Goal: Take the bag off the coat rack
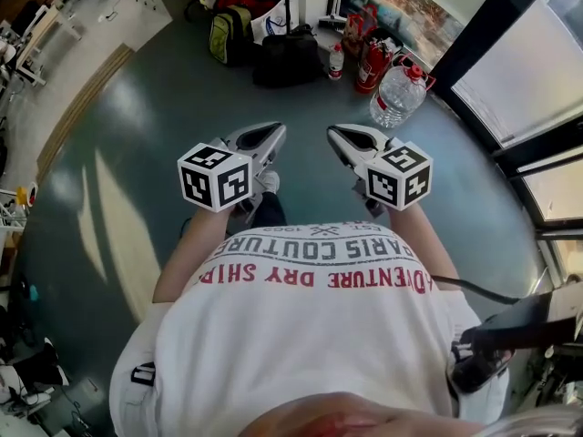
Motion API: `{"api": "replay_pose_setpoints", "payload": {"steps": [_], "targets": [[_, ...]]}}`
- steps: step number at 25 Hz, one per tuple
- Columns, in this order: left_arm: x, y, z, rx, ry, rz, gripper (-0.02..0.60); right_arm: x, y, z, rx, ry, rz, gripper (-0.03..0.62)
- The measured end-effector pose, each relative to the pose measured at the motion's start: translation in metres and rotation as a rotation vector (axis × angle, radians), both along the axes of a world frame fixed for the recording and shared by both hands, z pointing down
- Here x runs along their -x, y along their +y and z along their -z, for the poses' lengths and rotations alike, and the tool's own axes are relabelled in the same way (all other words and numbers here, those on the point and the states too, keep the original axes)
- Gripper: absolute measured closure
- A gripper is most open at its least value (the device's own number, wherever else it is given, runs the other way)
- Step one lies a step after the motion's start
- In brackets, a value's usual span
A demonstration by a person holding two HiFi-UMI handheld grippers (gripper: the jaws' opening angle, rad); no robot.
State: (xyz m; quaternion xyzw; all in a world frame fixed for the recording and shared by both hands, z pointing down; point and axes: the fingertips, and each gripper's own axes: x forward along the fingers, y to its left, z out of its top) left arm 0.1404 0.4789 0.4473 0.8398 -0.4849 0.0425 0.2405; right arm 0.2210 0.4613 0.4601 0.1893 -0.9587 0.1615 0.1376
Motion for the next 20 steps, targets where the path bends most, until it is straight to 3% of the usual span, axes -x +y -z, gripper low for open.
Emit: {"api": "replay_pose_setpoints", "payload": {"steps": [6,11,17,20], "targets": [[0.127,-0.146,0.002,0.019,-0.008,-0.004,0.58,0.117,-0.149,0.002,0.043,-0.009,-0.055,0.592],[0.225,-0.243,0.013,-0.013,-0.065,-0.008,0.58,0.202,-0.249,0.017,0.015,-0.024,-0.077,0.592],[0.266,-0.321,0.049,-0.118,-0.019,-0.058,0.58,0.253,-0.325,0.049,-0.033,-0.049,-0.097,0.592],[0.274,-0.351,0.061,-0.149,-0.074,-0.072,0.58,0.266,-0.349,0.062,-0.084,-0.048,-0.086,0.592]]}}
